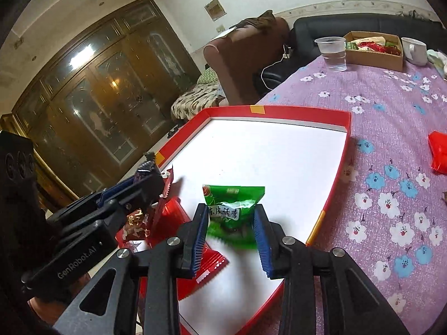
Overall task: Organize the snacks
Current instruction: 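Open the right tool over the lid to drop the green packet while the left tool drops the purple-black packet, then move both open tools back over the table toward the remaining packets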
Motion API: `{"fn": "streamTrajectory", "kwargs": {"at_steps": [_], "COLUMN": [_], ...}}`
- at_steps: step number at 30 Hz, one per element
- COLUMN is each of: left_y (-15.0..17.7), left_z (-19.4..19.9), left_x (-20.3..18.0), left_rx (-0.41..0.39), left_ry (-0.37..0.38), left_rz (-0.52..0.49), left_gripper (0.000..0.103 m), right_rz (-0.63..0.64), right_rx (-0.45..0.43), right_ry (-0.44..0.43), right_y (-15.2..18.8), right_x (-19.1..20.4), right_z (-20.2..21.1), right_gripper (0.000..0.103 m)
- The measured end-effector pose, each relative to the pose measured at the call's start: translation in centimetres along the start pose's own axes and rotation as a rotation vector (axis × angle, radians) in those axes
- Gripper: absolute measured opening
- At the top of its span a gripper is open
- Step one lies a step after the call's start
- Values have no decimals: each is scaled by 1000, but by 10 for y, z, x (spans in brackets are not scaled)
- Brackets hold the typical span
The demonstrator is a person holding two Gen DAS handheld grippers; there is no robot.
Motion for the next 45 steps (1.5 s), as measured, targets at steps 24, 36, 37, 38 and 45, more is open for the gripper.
{"fn": "streamTrajectory", "kwargs": {"at_steps": [24,36,37,38,45], "left_y": [5,-13,-15,-16,-13], "left_z": [7,-4,-7,-10,-28], "left_x": [-108,-232,-241,-252,-298], "left_rx": [30,-8,-16,-27,-59], "left_ry": [85,187,197,205,229], "left_rz": [-208,-470,-493,-526,-701], "left_gripper": [62,72,78,78,78], "right_rz": [-235,-633,-664,-683,-709], "right_rx": [-319,-385,-376,-371,-322], "right_ry": [215,368,359,357,375], "right_y": [-14,29,33,37,43], "right_x": [-169,-326,-331,-333,-344], "right_z": [191,278,276,275,264], "right_gripper": [57,62,62,62,62]}}
Point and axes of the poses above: each gripper's, at about its wrist camera, not at the fingertips, and z roughly against the way its jaws point, x to its left, y to its underside, the point moved 8 cm from there along -z, roughly the way its jaws point
